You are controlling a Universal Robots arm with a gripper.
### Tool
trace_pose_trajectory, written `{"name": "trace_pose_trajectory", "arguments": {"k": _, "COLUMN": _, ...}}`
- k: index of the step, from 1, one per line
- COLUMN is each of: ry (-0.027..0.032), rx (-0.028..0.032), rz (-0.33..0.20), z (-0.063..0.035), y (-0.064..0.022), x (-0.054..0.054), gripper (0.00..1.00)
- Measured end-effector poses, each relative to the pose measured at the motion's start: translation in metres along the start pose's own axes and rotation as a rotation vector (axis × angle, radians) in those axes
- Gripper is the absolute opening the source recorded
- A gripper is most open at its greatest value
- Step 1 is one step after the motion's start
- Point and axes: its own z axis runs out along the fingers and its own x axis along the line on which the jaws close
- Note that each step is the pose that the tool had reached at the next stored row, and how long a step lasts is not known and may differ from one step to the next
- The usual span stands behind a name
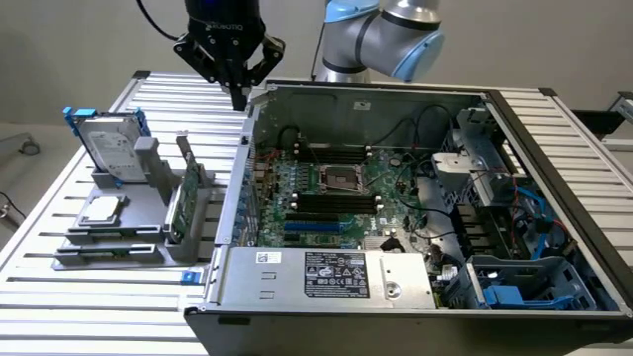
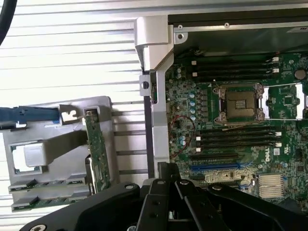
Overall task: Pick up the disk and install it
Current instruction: 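Reach for the disk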
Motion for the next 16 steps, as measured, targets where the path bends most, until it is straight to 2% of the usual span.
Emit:
{"name": "trace_pose_trajectory", "arguments": {"k": 9, "ry": 0.0006, "rx": 0.0, "rz": 0.0, "z": 0.0005, "y": -0.0001, "x": 0.041, "gripper": 0.11}}
{"name": "trace_pose_trajectory", "arguments": {"k": 16, "ry": 0.0013, "rx": 0.0, "rz": 0.0, "z": 0.0004, "y": 0.0035, "x": 0.073, "gripper": 0.11}}
